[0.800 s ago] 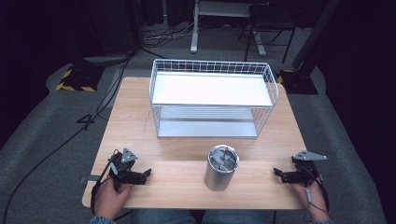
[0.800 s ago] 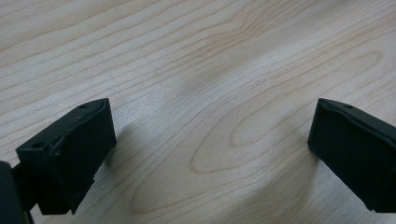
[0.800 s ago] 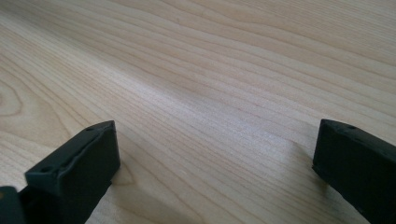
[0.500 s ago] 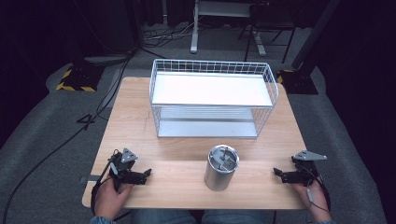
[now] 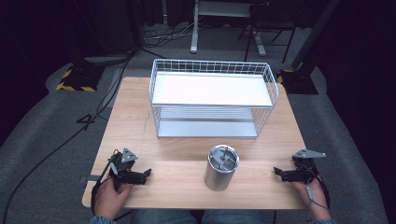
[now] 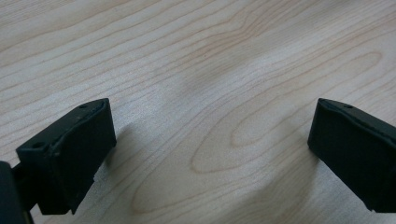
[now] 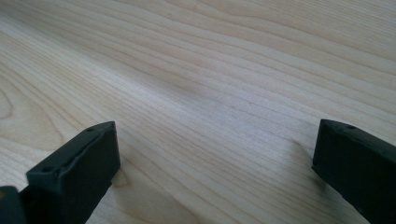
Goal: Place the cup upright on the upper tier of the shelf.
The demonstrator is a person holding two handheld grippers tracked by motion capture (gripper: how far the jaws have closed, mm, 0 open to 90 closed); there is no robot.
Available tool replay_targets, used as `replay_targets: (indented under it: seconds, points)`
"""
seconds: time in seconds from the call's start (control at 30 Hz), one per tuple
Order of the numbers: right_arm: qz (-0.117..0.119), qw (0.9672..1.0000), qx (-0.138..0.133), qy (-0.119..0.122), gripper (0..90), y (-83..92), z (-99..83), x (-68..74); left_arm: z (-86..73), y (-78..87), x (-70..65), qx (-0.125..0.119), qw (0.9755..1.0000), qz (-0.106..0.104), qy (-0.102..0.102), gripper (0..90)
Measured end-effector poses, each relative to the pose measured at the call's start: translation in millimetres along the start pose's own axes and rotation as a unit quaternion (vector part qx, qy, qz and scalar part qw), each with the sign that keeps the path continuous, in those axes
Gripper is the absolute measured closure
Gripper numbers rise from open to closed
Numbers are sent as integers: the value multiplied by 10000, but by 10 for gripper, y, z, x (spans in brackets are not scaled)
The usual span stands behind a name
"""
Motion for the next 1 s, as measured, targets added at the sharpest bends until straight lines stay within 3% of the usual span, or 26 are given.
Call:
replay_targets:
  seconds: [0.2, 0.47, 0.77, 1.0]
  points:
    - [-15, 9999, -78, -110, 11, 62, 26, -39, 0, 0, 0, 0, 10000, -1, 1, 13]
    - [13, 9995, -313, -43, 12, 249, 172, 6, 0, 0, 0, -1, 10000, 0, 0, 13]
    - [266, 9970, -724, 74, 14, 468, 363, 155, 0, 0, 0, 0, 10000, 1, 0, 13]
    - [369, 9951, -892, 190, 14, 574, 471, 280, 0, 0, 0, -1, 10000, 1, -1, 13]
Point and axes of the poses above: each handheld gripper's, and its own axes: y roughly backward along the jaws, z roughly out of its top, x roughly to its left, the point moved 9 cm from there along -y, roughly forward along the jaws, and after that the axes turned 2 degrees about x, right-handed, at the moved point
